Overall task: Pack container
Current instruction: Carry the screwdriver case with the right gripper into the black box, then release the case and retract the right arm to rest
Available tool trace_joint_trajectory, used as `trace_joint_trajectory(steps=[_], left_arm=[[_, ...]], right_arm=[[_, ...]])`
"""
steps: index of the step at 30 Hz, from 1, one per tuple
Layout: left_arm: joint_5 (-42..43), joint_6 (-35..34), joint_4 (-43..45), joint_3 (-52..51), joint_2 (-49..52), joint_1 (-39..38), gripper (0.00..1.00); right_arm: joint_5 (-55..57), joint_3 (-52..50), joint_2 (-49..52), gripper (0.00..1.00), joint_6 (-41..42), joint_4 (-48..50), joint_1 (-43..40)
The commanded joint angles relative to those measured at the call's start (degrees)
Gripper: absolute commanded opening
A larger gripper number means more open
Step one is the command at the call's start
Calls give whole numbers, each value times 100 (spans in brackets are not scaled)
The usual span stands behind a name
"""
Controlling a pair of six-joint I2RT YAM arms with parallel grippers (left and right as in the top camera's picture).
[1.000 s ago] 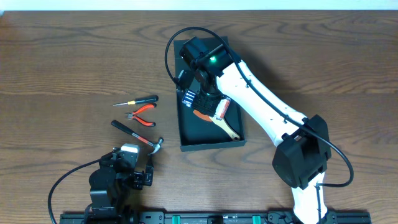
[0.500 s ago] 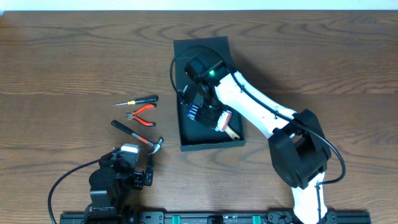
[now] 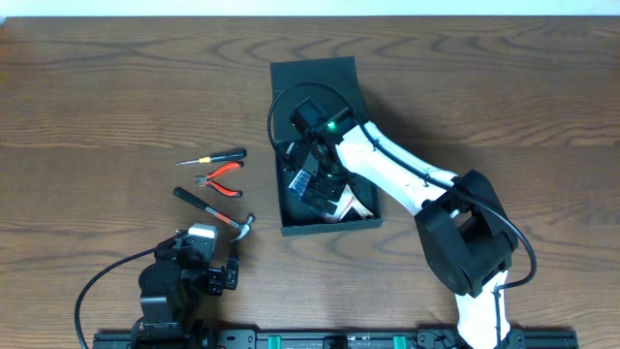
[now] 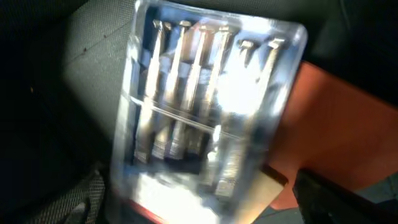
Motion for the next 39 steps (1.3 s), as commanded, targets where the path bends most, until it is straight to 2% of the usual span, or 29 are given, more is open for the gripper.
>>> trace_joint_trajectory(steps=[1, 7, 13, 18, 23, 30, 35, 39], left_arm=[[-46, 74, 15, -50, -39, 35, 99], [-46, 72, 15, -50, -39, 35, 98], [-46, 72, 15, -50, -39, 35, 98], [-46, 72, 15, -50, -39, 35, 99], [-46, 72, 15, -50, -39, 35, 99], [-46, 72, 15, -50, -39, 35, 99], [-46, 72, 15, -50, -39, 35, 99], [-46, 74, 15, -50, -39, 35, 98]], right_arm=[[20, -68, -22, 99, 7, 37, 4], [22, 140, -94, 99, 76, -24, 4], [22, 415, -588, 99, 162, -136, -9], [57, 428, -1563, 99, 522, -297, -201], [28, 297, -2771, 99, 929, -503, -752], [-111, -898, -4745, 99, 951, -203, -1753], [-79, -2052, -6242, 99, 1064, 192, -1840], [0, -3027, -7232, 99, 1639, 518, -1840]])
